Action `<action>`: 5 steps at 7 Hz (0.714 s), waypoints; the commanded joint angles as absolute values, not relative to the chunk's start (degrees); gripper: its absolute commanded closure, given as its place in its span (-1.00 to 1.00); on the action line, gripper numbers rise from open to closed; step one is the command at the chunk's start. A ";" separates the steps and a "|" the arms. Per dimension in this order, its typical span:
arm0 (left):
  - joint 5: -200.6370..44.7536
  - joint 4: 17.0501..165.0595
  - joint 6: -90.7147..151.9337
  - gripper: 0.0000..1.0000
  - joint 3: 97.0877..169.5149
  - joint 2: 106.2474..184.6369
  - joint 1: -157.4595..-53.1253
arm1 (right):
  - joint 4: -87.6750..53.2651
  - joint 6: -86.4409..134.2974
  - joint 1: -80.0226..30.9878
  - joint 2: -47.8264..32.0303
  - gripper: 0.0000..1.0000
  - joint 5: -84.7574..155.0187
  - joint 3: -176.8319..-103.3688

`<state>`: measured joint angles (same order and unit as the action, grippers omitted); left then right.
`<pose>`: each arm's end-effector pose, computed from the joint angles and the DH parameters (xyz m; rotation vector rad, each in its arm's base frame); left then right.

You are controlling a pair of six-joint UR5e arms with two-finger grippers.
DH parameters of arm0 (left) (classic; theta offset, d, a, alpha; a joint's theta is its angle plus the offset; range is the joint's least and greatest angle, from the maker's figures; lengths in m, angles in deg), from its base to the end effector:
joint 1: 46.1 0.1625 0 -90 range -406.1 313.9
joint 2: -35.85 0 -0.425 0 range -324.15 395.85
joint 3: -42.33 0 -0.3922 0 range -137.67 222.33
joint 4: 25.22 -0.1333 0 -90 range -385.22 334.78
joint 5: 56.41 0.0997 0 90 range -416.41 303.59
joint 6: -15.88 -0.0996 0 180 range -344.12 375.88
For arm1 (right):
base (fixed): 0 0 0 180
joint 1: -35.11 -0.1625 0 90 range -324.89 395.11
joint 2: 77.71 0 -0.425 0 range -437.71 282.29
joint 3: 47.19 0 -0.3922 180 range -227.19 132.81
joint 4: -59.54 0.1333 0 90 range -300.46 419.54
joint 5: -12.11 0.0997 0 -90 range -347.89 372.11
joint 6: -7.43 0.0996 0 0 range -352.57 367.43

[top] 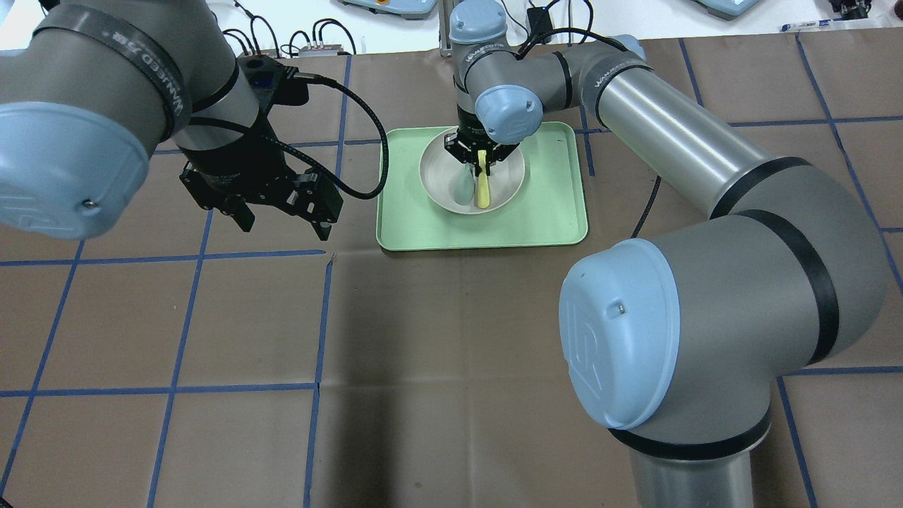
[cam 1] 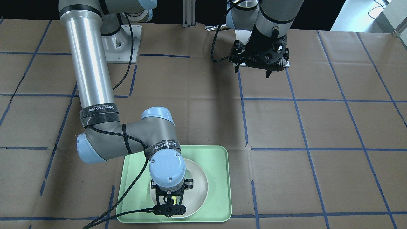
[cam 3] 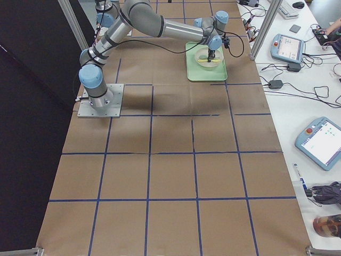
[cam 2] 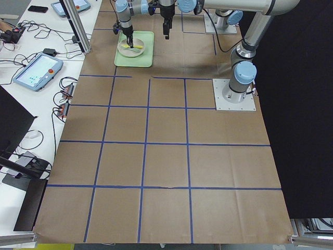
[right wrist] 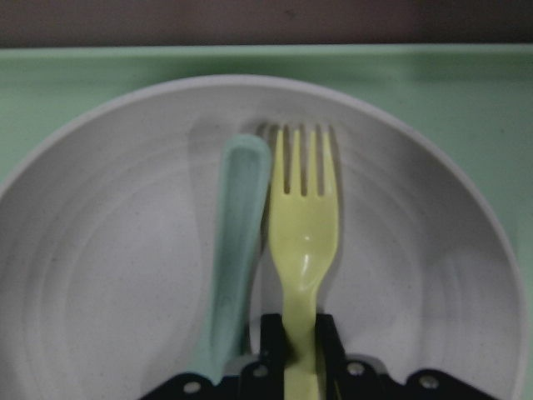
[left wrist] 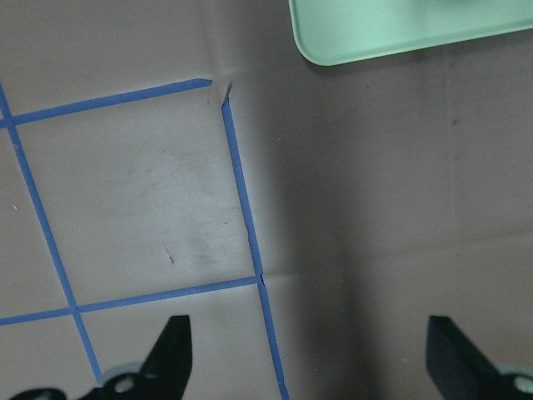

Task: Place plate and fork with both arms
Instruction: 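Lower the right gripper and grasp the yellow fork's handle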

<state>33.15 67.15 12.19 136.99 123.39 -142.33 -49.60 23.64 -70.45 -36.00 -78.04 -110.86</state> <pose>-0.1837 -0.4478 0.4648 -0.2704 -3.1215 -0.1253 0.3362 -0.7116 0.1942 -0.0176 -3.1247 -0.0729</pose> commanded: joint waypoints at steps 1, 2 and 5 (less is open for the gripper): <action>33.15 67.15 12.19 -1.00 137.08 123.39 -142.34 | -48.92 23.69 -70.53 -34.73 0.91 -77.81 -110.39; 33.15 67.15 12.19 -1.00 136.99 123.39 -142.34 | -48.65 23.77 -70.62 -33.77 0.91 -77.54 -110.39; 33.15 67.15 12.19 -1.00 137.17 123.39 -142.34 | -44.09 22.90 -69.57 -29.38 0.91 -77.62 -111.43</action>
<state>33.15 67.13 12.19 137.12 123.38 -142.34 -45.60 23.50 -70.31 -30.91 -77.39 -110.70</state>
